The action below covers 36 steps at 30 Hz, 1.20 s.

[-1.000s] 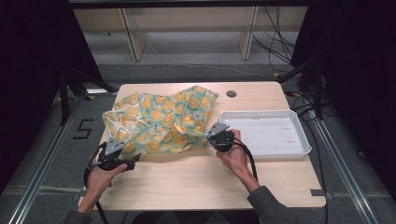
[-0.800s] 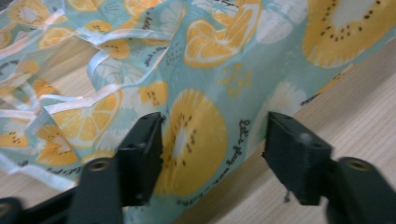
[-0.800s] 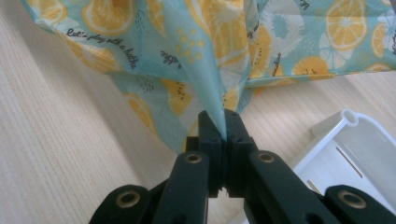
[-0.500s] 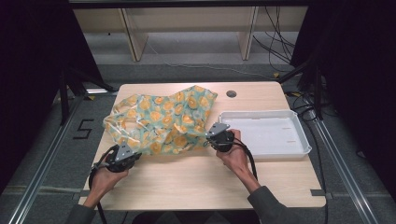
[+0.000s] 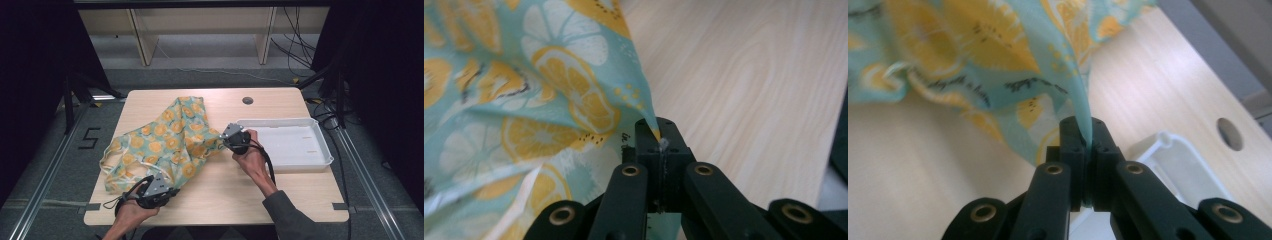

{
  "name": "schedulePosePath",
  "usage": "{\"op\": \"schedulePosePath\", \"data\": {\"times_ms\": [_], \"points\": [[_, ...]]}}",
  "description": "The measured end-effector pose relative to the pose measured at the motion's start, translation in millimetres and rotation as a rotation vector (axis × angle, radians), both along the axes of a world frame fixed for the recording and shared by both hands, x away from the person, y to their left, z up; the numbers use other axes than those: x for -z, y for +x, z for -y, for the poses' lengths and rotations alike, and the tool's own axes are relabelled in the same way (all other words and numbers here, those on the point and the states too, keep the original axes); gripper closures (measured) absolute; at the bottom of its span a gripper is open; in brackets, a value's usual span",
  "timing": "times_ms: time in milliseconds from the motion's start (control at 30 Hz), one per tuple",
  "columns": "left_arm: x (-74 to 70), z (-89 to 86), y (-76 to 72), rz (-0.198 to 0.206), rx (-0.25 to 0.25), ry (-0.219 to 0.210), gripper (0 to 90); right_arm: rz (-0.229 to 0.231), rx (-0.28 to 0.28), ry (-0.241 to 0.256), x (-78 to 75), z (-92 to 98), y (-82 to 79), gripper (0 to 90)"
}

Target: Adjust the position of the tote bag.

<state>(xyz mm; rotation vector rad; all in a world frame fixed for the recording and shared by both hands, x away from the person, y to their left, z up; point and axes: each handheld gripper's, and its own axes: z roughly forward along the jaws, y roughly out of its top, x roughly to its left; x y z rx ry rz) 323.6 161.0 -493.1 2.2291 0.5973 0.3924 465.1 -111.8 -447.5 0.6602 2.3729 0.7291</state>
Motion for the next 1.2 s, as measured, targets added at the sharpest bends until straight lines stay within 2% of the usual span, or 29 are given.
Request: {"op": "schedulePosePath", "data": {"times_ms": [33, 67, 100, 133, 167, 200, 233, 267, 300, 333, 400, 433, 500, 567, 600, 633, 667, 700, 733, 833, 867, 900, 933, 967, 1000, 1067, 1100, 1133, 1200], "points": [[0.0, 0.0, 0.0, 0.000, 0.000, 0.000, 89.4, 0.000, 0.000, 0.000, 0.0, 0.0, 0.0, 85.9], [-0.5, 12.2, 0.5, -0.016, 0.006, -0.003, 89.4, 0.019, 0.038, 0.010, 2.1, -0.2, 5.5, 71.0], [-0.5, 12.2, 0.5, -0.016, 0.006, -0.003, 89.4, 0.019, 0.038, 0.010, 2.1, -0.2, 5.5, 71.0], [-1.7, 21.8, 1.4, -0.014, 0.013, 0.014, 89.4, 0.036, 0.072, 0.039, -2.2, 1.7, 1.4, 58.9], [-1.7, 21.8, 1.4, -0.014, 0.013, 0.014, 89.4, 0.036, 0.072, 0.039, -2.2, 1.7, 1.4, 58.9], [-1.4, 29.3, 1.6, -0.018, 0.016, 0.007, 89.3, 0.064, 0.068, 0.066, -13.3, 5.1, -10.6, 49.5], [-1.2, 35.1, 1.8, -0.025, 0.022, 0.006, 89.3, 0.064, 0.068, 0.066, -13.3, 5.1, -10.6, 49.5], [-1.5, 44.7, 2.8, -0.027, 0.024, 0.003, 89.3, 0.072, 0.056, 0.143, -26.2, 11.1, -27.3, 45.9], [-1.5, 44.7, 2.8, -0.027, 0.024, 0.003, 89.2, 0.072, 0.056, 0.143, -26.2, 11.1, -27.3, 45.9], [-1.1, 56.4, 2.6, -0.040, 0.022, -0.015, 89.1, 0.007, -0.002, 0.263, -35.0, 13.9, -42.2, 46.5], [-1.2, 69.1, 0.5, -0.043, 0.021, -0.022, 89.0, -0.067, -0.051, 0.343, -37.0, 11.6, -53.6, 46.8], [-1.2, 69.1, 0.5, -0.043, 0.021, -0.022, 89.0, -0.067, -0.051, 0.343, -37.0, 11.6, -53.6, 46.8], [-0.9, 80.1, -1.9, -0.039, 0.026, -0.035, 88.9, -0.130, -0.106, 0.344, -30.4, 2.1, -62.1, 46.0], [-0.9, 88.7, -4.9, -0.031, 0.031, -0.043, 88.0, -0.161, -0.113, 0.344, -26.9, -1.6, -63.3, 45.3], [-2.6, 94.9, -8.6, -0.037, 0.042, -0.065, 86.7, -0.197, -0.128, 0.325, -18.0, -8.8, -63.1, 42.2], [-2.6, 94.9, -8.6, -0.037, 0.042, -0.065, 83.1, -0.197, -0.128, 0.325, -18.0, -8.8, -63.1, 42.2], [-4.7, 94.8, -12.4, -0.064, 0.061, -0.084, 77.4, -0.256, -0.150, 0.307, -10.8, -14.4, -63.6, 39.9], [-4.7, 94.8, -12.4, -0.064, 0.061, -0.084, 71.8, -0.256, -0.150, 0.307, -10.8, -14.4, -63.6, 39.9], [-10.8, 88.3, -19.6, -0.075, 0.048, -0.130, 65.9, -0.282, -0.153, 0.310, -1.8, -22.3, -66.4, 38.6], [-19.8, 77.9, -26.0, -0.111, 0.058, -0.162, 52.9, -0.310, -0.158, 0.274, 2.8, -27.4, -68.5, 40.9], [-33.0, 59.0, -34.8, -0.117, 0.062, -0.161, 43.3, -0.294, -0.179, 0.231, 8.5, -31.7, -70.3, 60.9], [-33.0, 59.0, -34.8, -0.117, 0.062, -0.161, 39.5, -0.294, -0.179, 0.231, 8.5, -31.7, -70.3, 60.9], [-41.2, 41.6, -40.5, -0.099, 0.029, -0.191, 39.0, -0.277, -0.217, 0.176, 13.6, -32.2, -69.8, 79.1], [-41.2, 41.6, -40.5, -0.099, 0.029, -0.191, 39.1, -0.277, -0.217, 0.176, 13.6, -32.2, -69.8, 79.1], [-48.1, 26.9, -41.7, -0.070, -0.008, -0.200, 39.1, -0.233, -0.221, 0.138, 14.4, -28.3, -68.5, 88.4], [-56.2, 6.6, -38.8, -0.053, -0.042, -0.186, 39.0, -0.235, -0.204, 0.122, 13.9, -25.2, -68.7, 90.0], [-59.9, -7.5, -34.6, -0.014, -0.081, -0.178, 39.0, -0.230, -0.211, 0.112, 13.9, -22.6, -66.8, 90.0], [-63.9, -26.3, -28.7, 0.041, -0.172, -0.151, 39.2, -0.223, -0.175, 0.101, 13.9, -13.5, -66.3, 90.0], [-64.9, -34.8, -25.5, 0.062, -0.203, -0.140, 39.5, -0.216, -0.174, 0.088, 13.9, -9.4, -65.5, 90.0]]}}
